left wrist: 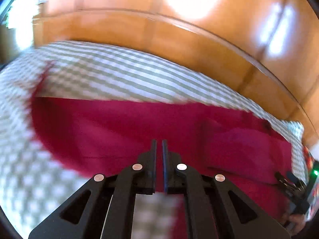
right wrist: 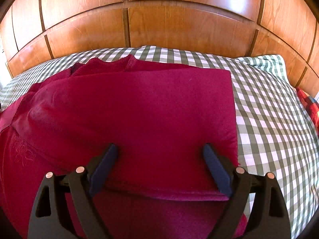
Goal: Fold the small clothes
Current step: 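Lift the sweater side with the left gripper and fold it over the body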
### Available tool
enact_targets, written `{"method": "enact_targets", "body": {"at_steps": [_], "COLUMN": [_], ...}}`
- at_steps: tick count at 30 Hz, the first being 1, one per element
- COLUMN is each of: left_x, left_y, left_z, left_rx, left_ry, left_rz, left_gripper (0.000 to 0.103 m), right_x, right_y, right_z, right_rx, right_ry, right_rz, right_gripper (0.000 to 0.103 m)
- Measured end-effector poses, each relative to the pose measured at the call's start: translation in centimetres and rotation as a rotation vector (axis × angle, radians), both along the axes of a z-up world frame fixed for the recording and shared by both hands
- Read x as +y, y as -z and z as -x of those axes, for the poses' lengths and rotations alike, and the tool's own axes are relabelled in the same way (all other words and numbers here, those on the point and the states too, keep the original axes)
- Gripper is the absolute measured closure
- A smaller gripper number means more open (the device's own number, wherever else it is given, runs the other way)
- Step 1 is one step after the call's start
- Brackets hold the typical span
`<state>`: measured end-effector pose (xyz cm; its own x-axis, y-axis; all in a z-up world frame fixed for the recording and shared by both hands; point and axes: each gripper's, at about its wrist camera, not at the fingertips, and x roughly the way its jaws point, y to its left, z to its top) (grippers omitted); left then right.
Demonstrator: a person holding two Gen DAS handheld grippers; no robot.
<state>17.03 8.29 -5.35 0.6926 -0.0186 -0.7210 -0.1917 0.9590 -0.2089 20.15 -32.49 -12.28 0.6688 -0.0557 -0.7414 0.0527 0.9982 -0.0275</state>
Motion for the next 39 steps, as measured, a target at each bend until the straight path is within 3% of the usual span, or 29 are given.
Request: {"method": "enact_targets", "body": {"at_steps": [1, 3, 4, 6, 8, 13, 15, 17, 18, 21, 22, 25, 28, 31, 33, 39], "left_x": [1.6, 5.4, 8.1, 11.1, 13.1, 15.5, 16.3, 17.0, 17.4, 18.1, 17.8, 15.5, 10.7, 3.8, -1.0, -15.2], "left_y": [-0.5, -1.5, -2.1, -3.0, -3.3, -0.2, 1.6, 2.9, 3.1, 1.0, -0.4, -4.4, -7.9, -9.5, -9.4, -4.7], "left_z": [0.5, 1.0, 1.2, 1.1, -0.6, -6.1, -7.5, -8.2, -8.2, -6.4, -5.4, -3.0, -1.3, -0.2, 0.6, 2.2], "left_rx": [-0.001, 0.002, 0.001, -0.016, 0.016, 0.186, 0.264, 0.333, 0.345, 0.172, 0.083, -0.150, -0.295, -0.333, -0.342, -0.252], "left_ry": [-0.055, -0.170, -0.254, -0.315, -0.323, -0.318, -0.325, -0.340, -0.358, -0.335, -0.291, -0.152, 0.023, 0.205, 0.294, 0.547], "left_rz": [-0.025, -0.056, -0.049, -0.018, -0.032, -0.119, -0.166, -0.164, -0.139, 0.017, 0.106, 0.264, 0.306, 0.321, 0.258, 0.109], "left_gripper": [0.098, 0.050, 0.015, 0.015, 0.015, 0.017, 0.035, 0.086, 0.094, 0.096, 0.096, 0.096, 0.096, 0.096, 0.096, 0.096], "right_x": [0.0, 0.0, 0.1, 0.1, 0.1, 0.1, 0.1, 0.1, 0.1, 0.1, 0.1, 0.2, 0.3, 0.4, 0.4, -1.4], "right_y": [0.0, -0.2, -0.2, -0.3, -0.3, -0.3, -0.3, -0.2, -0.2, -0.2, -0.2, -0.2, -0.2, -0.4, -0.8, -3.1], "right_z": [0.0, 0.0, 0.1, 0.1, 0.1, 0.1, 0.1, 0.2, 0.1, 0.1, 0.1, 0.1, 0.1, 0.0, 0.2, 2.3], "right_rx": [0.000, -0.002, -0.003, -0.004, -0.003, -0.004, -0.004, -0.004, -0.004, -0.004, -0.004, -0.004, -0.004, 0.001, 0.004, -0.020], "right_ry": [0.000, 0.001, 0.001, 0.003, 0.003, 0.002, 0.002, 0.001, 0.001, 0.001, 0.001, 0.001, 0.002, 0.007, 0.016, 0.032], "right_rz": [0.001, 0.004, 0.008, 0.012, 0.011, 0.011, 0.011, 0.009, 0.008, 0.006, 0.007, 0.011, 0.019, 0.033, 0.032, -0.109], "right_gripper": [0.015, 0.015, 0.015, 0.015, 0.014, 0.014, 0.014, 0.014, 0.014, 0.014, 0.014, 0.014, 0.014, 0.014, 0.014, 0.014]}}
